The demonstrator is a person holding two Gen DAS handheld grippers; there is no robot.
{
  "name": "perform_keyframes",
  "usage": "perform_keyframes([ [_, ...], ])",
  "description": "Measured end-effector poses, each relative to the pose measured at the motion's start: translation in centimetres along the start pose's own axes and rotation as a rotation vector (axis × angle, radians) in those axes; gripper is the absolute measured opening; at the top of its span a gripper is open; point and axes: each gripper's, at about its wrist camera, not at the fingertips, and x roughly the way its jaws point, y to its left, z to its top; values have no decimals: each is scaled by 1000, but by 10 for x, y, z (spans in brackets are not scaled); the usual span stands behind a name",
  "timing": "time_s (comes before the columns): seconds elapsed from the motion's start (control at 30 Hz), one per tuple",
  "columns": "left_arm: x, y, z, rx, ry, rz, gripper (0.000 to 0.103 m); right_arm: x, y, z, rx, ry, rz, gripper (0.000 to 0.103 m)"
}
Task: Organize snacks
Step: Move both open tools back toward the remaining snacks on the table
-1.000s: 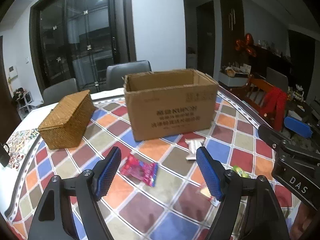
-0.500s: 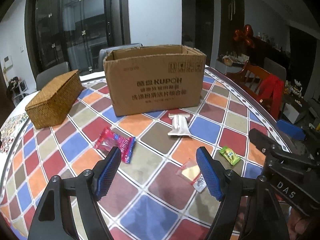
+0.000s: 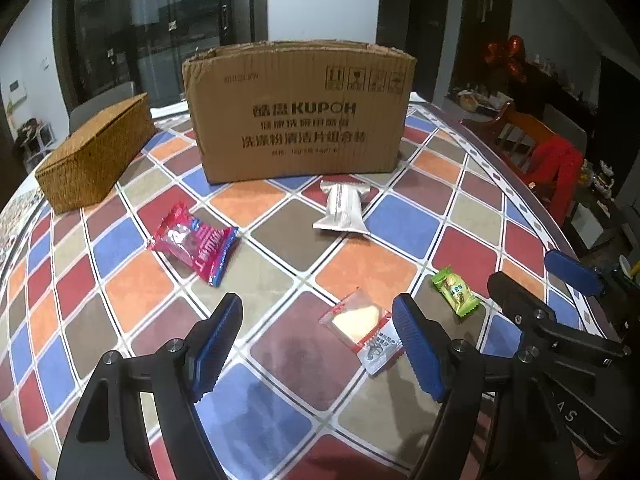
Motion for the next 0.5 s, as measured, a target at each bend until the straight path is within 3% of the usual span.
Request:
perform_keyframes([
  [0.5, 19, -8, 0, -98, 93, -6, 77, 24, 1, -8, -158, 50, 154, 67],
])
